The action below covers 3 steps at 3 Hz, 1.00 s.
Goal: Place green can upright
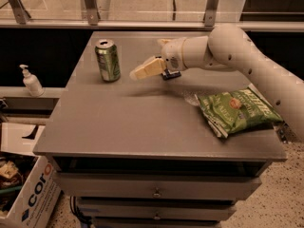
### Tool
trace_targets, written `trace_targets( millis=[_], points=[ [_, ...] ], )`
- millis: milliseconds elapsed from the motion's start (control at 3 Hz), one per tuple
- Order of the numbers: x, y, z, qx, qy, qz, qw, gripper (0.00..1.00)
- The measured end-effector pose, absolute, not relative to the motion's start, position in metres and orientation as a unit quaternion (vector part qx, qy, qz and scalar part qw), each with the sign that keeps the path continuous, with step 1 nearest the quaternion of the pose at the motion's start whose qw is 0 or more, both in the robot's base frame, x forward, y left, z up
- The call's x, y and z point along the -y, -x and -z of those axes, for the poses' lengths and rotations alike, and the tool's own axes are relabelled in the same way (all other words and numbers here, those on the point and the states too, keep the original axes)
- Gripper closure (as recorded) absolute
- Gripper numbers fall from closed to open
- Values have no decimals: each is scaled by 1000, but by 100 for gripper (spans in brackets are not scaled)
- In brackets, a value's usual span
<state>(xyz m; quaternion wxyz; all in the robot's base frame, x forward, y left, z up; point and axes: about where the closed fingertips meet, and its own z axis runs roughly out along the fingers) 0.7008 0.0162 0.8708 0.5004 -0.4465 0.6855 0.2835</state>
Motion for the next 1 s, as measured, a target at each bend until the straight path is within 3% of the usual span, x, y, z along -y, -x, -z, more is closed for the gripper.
trace_targets(
  millis=[667,1000],
  points=[
    [57,-705,-890,-672,443,-270,529,0],
    [58,-705,-893,-670,443,-269,530,0]
  ],
)
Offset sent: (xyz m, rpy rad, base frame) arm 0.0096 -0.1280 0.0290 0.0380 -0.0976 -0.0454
